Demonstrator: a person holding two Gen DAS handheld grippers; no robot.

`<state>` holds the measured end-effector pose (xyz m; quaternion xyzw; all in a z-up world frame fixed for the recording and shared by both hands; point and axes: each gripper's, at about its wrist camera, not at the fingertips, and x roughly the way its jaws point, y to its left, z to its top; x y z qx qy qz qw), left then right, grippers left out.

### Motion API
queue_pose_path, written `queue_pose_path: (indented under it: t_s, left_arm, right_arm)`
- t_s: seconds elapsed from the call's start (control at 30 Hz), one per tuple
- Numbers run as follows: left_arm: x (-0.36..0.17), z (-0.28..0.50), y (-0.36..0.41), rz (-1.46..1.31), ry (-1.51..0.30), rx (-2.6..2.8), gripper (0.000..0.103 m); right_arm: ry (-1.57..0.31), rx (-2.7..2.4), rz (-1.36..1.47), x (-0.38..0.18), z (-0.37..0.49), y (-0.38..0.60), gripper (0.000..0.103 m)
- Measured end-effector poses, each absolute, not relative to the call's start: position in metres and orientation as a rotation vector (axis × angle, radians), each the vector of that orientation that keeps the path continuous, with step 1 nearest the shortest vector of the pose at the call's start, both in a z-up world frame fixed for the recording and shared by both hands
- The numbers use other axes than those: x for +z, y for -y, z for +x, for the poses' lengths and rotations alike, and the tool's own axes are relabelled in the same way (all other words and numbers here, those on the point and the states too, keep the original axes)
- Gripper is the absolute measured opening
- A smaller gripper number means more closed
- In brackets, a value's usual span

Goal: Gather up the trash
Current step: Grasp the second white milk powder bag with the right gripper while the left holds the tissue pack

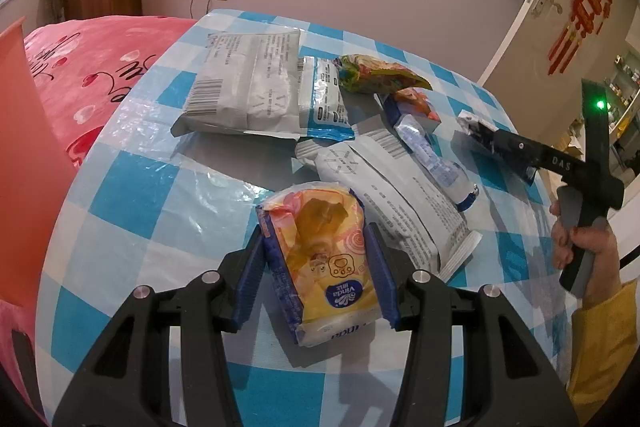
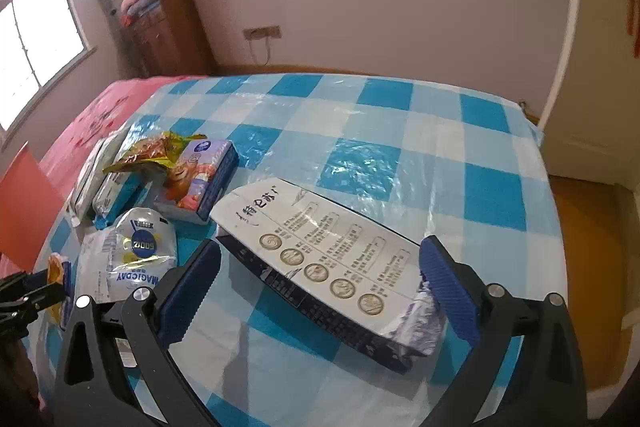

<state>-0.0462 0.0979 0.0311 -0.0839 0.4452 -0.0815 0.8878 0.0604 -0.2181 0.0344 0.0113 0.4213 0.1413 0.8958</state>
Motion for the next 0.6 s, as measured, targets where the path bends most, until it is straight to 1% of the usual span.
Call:
queue_pose_path:
  t_s: [0.3,0.4,0.47,0.6]
  left_arm:
    - [0.029,-0.045,-0.098,-0.179,-0.927,-0.177,0.051]
    - [0.029,-0.045,-0.098,-0.175,-0.927,-0.181,0.051]
    - [0.031,-0.046,-0.098,-0.172,-0.923,-0.182,0.051]
    - [0.033,-0.047,-0.098,-0.165,-0.915,-0.182,0.051]
  right_arm:
    - [-0.955,0.424,0.009,0.039,0.036,0.194,0.099]
    - [-0.926,0.453,0.0,0.047,0.024,0.184,0.099]
    - [-0.885,0.413,-0.053,0.053,0.022,0.18,0.099]
    - [-0.87,0.361,-0.126,0.05,0.041,0.18,0.099]
